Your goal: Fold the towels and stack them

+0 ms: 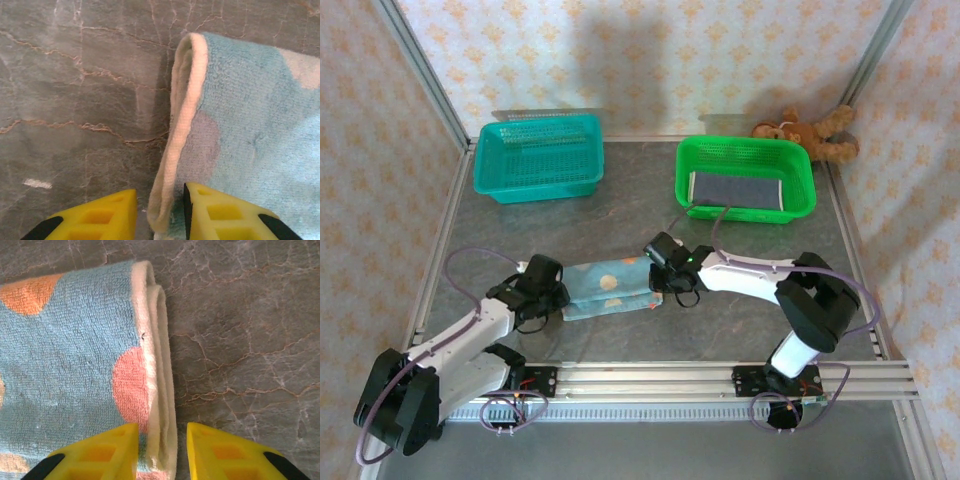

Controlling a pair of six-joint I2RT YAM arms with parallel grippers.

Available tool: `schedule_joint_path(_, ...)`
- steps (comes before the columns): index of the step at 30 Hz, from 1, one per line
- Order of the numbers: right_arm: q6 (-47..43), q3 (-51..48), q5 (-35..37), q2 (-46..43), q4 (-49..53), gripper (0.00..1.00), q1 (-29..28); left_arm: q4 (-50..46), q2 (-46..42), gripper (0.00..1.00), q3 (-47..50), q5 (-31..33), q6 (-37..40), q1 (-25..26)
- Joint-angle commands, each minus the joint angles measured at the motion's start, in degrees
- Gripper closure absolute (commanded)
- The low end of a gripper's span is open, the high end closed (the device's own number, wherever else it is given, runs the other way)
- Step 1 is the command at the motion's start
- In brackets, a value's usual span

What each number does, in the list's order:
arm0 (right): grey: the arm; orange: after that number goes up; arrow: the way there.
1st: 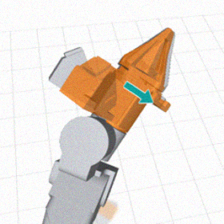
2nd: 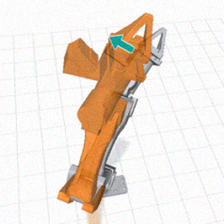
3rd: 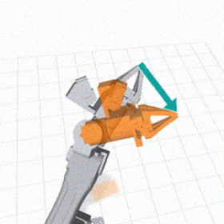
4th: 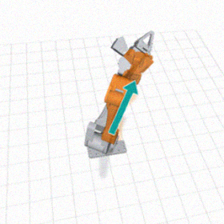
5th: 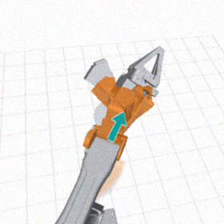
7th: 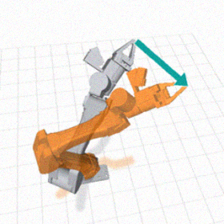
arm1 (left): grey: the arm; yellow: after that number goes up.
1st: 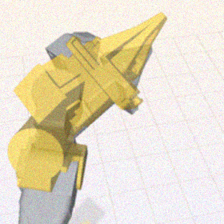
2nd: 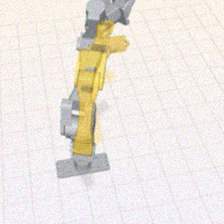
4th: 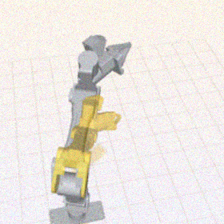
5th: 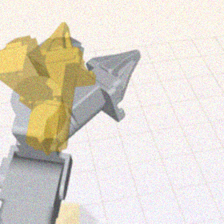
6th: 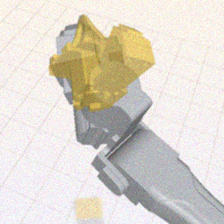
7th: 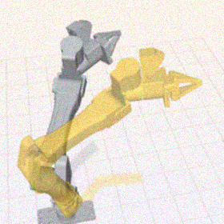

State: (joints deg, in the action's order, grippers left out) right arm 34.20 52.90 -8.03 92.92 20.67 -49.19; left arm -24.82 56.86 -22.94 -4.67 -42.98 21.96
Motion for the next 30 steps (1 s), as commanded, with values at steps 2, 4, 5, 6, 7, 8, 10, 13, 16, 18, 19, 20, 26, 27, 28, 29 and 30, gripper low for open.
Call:
schedule_joint_path(2,1.66,0.8,-0.73,1.34,-1.52,0.69,0.28,2.52,0.53,0.76,-1.24,-1.1,1.6,-0.42)
schedule_joint_path(4,1.99,0.47,-1.07,1.32,-1.7,0.71,0.23,2.52,0.45,0.8,-1.24,-1.44,1.5,-0.42)
schedule_joint_path(5,2.09,0.21,-1.06,1.06,-1.89,0.74,0.23,2.5,0.31,0.83,-1.26,-1.64,1.41,-0.43)
schedule_joint_path(6,2.15,0.02,-1.09,0.81,-2.02,0.77,0.23,2.58,0.12,0.87,-1.15,-1.75,1.37,-0.42)
schedule_joint_path(7,2.26,-0.15,-1.07,0.48,-2.12,0.81,0.23,2.58,-0.08,0.9,-1.1,-2.02,1.24,-0.47)
schedule_joint_path(8,2.21,-0.22,-0.97,0.26,-2.05,0.88,0.23,2.45,-0.28,0.94,-1.06,-2.1,1.07,-0.42)
schedule_joint_path(10,2.07,0.07,-0.95,-0.19,-1.49,1.0,0.23,1.44,-0.97,1.0,-1.3,-2.15,0.57,-0.42)
schedule_joint_path(13,1.78,0.69,-0.18,-1.2,-0.11,1.0,0.24,-0.62,-3.04,1.0,-1.98,-2.82,-0.47,-0.42)
schedule_joint_path(16,1.39,1.62,0.17,-2.61,1.51,1.0,0.24,-4.18,-6.26,1.0,-3.51,-3.14,-2.2,-0.42)
schedule_joint_path(18,1.01,2.0,0.37,-3.77,2.47,1.0,0.23,-7.35,-8.01,1.0,-4.96,-3.24,-3.07,-0.42)
schedule_joint_path(19,0.96,2.32,0.45,-4.27,3.22,1.0,0.23,-8.98,-8.81,1.0,-5.74,-3.37,-3.58,-0.42)
schedule_joint_path(20,0.75,2.66,0.49,-4.71,4.06,1.0,0.23,-10.42,-9.44,1.0,-6.44,-3.62,-3.99,-0.36)
schedule_joint_path(26,0.45,3.26,-0.22,-7.83,6.72,1.0,0.23,-17.34,-12.13,1.0,-9.08,-4.89,-6.77,0.0)
schedule_joint_path(27,0.54,3.25,-0.29,-8.42,7.19,1.0,0.24,-18.18,-12.68,1.0,-9.4,-5.17,-7.19,0.17)
schedule_joint_path(28,0.51,3.25,-0.23,-9.01,7.64,1.0,0.23,-19.16,-13.23,1.0,-9.78,-5.27,-7.76,0.3)
schedule_joint_path(29,0.51,3.11,-0.36,-9.46,8.04,1.0,0.23,-19.96,-13.77,1.0,-9.91,-5.35,-8.23,0.5)
schedule_joint_path(30,0.49,3.01,-0.35,-9.91,8.32,1.0,0.23,-20.47,-14.32,1.0,-9.95,-5.6,-8.85,0.67)
